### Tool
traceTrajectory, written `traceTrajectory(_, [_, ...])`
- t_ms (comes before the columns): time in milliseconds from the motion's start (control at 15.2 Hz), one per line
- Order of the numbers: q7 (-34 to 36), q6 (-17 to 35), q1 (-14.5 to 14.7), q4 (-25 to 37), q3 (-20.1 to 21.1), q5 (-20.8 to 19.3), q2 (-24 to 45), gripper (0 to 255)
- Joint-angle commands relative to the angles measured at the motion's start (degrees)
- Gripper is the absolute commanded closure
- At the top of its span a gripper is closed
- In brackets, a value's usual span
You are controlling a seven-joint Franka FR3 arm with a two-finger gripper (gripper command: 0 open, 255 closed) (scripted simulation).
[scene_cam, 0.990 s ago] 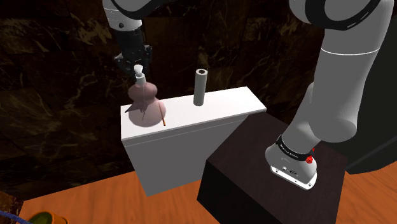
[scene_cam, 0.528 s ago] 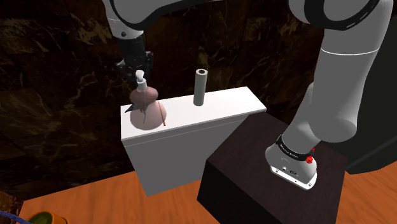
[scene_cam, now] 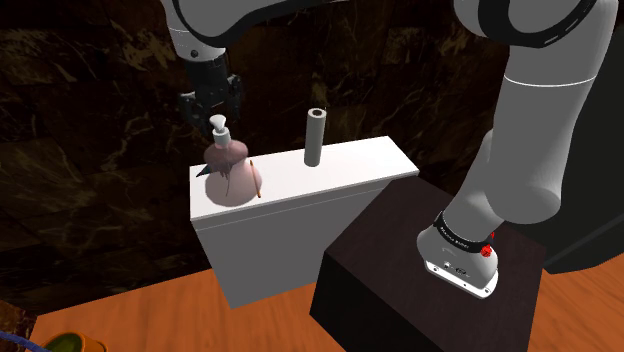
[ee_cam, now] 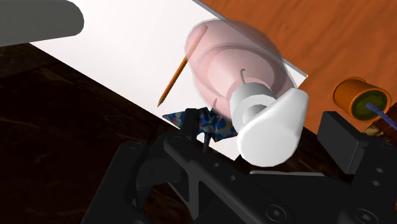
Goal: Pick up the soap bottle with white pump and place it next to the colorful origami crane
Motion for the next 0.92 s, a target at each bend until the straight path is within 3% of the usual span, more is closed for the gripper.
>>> traceTrajectory(0, [0.0, 0.0, 0.0, 0.0, 0.0, 0.0, 0.0, 0])
traceTrajectory(330, [-0.2, -7.3, 0.4, 7.2, 0.2, 0.1, -0.1, 0])
traceTrajectory(858, [-0.2, -7.3, 0.4, 7.2, 0.2, 0.1, -0.1, 0])
